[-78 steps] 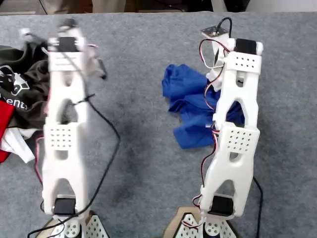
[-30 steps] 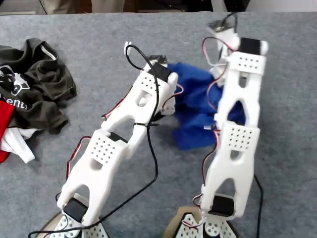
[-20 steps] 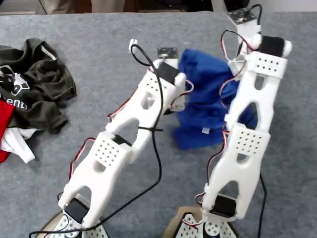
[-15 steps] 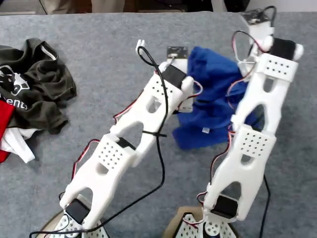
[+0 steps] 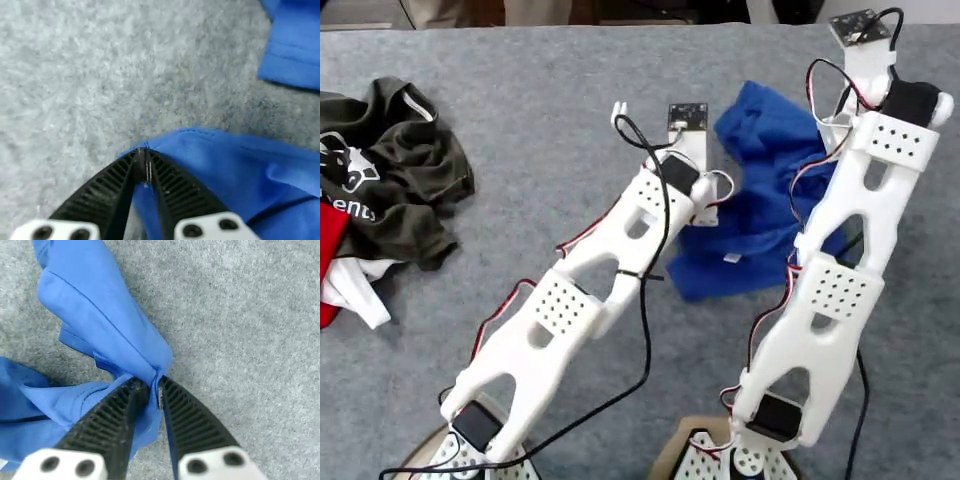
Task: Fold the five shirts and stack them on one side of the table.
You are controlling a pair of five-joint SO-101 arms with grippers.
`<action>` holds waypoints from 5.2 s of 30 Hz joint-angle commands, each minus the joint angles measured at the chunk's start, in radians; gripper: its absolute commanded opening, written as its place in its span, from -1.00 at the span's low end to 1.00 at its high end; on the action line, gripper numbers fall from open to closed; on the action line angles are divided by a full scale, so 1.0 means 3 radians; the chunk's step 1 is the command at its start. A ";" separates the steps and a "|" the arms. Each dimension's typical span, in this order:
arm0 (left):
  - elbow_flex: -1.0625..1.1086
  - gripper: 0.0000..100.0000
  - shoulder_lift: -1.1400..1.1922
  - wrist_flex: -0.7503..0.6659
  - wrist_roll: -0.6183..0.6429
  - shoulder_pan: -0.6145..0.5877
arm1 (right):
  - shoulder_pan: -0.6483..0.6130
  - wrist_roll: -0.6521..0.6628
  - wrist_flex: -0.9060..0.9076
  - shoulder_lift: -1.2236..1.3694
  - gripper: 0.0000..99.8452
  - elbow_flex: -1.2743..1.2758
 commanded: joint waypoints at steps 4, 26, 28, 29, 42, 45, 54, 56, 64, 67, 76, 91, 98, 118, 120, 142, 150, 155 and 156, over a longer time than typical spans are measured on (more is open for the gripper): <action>-0.0184 -0.96 -0.0003 0.0087 -0.0031 0.0046 | 0.0043 -0.0036 0.0036 -0.0284 -0.99 -0.0141; -0.0297 -0.96 0.0003 0.1330 -0.0522 -0.1314 | -0.0033 0.0005 0.0123 -0.0309 -0.99 -0.0151; -0.0307 -0.96 -0.0008 0.1335 -0.0614 -0.1504 | -0.0105 0.0041 0.0128 -0.0309 -0.99 -0.0141; -0.0307 -0.96 -0.0038 0.1340 -0.0660 -0.1606 | -0.0146 0.0000 0.0128 -0.0294 -0.99 -0.0136; -0.0276 -0.96 -0.0826 0.1340 -0.1350 -0.2317 | -0.0703 -0.0414 0.0128 -0.0795 -0.99 0.1082; -0.0245 -0.96 -0.0959 0.1340 -0.1504 -0.2322 | -0.0719 -0.0414 0.0123 -0.1082 -0.99 0.1516; 0.0875 -0.96 -0.1644 0.1345 -0.1279 -0.1974 | -0.0601 -0.0389 -0.0128 -0.1915 -0.99 0.2764; 0.1222 -0.96 -0.1900 0.1335 -0.1238 -0.1795 | -0.0616 -0.0389 -0.0261 -0.2135 -0.99 0.3087; 0.1949 -0.96 -0.2544 0.1054 -0.0731 -0.1274 | -0.0596 -0.0409 -0.1314 -0.3066 -0.99 0.4769; 0.2296 -0.96 -0.2442 0.0629 -0.0563 -0.1171 | -0.0596 -0.0419 -0.1892 -0.3312 -0.99 0.5393; 0.2690 -0.60 -0.1859 -0.0312 0.0286 -0.0921 | -0.0580 -0.0598 -0.2670 -0.3434 -0.99 0.6007; 0.2603 -0.96 -0.1834 0.0092 0.0159 -0.0987 | -0.0417 -0.0491 -0.2450 -0.3465 -0.99 0.6002; 0.2649 -0.96 -0.2560 0.0670 -0.0256 -0.1095 | -0.0345 -0.0527 -0.2332 -0.3966 -0.99 0.6304; 0.4879 -0.96 -0.5194 0.0997 -0.2475 -0.0808 | -0.0340 -0.0839 -0.2874 -0.5342 -0.76 0.7373; 0.4961 -0.96 -0.5393 0.1217 -0.2700 -0.0808 | -0.0345 -0.0716 -0.2885 -0.5342 -0.69 0.7373; 0.5887 -0.96 -0.6989 0.1335 -0.2895 -0.1222 | -0.0345 -0.0118 -0.2404 -0.4585 -0.62 0.5869; 0.5887 -0.96 -0.7117 0.1335 -0.3079 -0.1734 | -0.0642 0.0061 -0.1724 -0.3056 -0.62 0.4508; 0.5897 -0.96 -0.7091 0.1335 -0.3079 -0.1739 | -0.0944 0.0174 -0.1263 -0.2248 -0.62 0.3864; 0.5897 -0.96 -0.7091 0.1335 -0.3074 -0.1724 | -0.1015 0.0169 -0.1243 -0.2100 -0.63 0.3792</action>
